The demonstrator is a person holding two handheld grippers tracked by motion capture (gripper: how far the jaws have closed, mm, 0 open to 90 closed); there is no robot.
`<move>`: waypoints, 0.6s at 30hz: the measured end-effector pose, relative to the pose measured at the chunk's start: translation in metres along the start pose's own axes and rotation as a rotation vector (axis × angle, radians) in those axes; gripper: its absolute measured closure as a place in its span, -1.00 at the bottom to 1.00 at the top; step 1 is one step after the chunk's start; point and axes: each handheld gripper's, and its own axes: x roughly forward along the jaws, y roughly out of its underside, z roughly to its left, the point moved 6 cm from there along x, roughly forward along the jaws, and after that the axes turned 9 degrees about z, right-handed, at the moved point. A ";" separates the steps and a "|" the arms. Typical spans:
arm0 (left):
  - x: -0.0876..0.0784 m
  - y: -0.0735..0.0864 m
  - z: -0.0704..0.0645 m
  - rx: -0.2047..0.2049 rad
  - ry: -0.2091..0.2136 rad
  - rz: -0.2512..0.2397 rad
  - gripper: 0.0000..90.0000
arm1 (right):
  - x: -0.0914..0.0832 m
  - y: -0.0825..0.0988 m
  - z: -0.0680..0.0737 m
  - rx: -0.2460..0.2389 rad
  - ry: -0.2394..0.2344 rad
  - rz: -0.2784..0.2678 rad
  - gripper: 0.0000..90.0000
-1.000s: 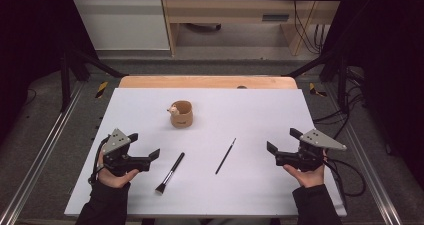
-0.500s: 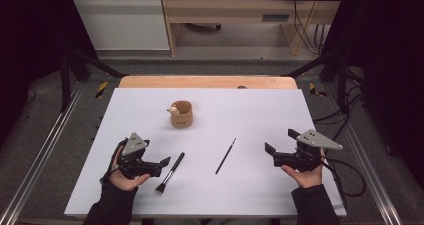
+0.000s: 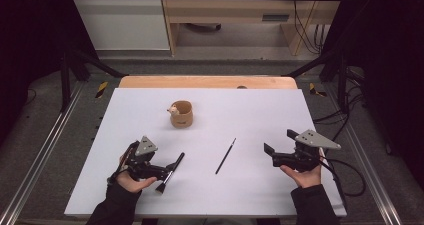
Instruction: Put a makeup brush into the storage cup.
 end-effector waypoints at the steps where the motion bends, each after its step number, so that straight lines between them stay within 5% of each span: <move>1: 0.001 0.000 0.000 0.001 0.003 0.009 -0.80 | 0.000 0.000 0.000 0.002 -0.001 0.003 -0.88; 18: 0.022 0.008 -0.014 0.049 0.034 0.131 -0.44 | 0.001 0.000 0.001 0.001 -0.002 0.008 -0.88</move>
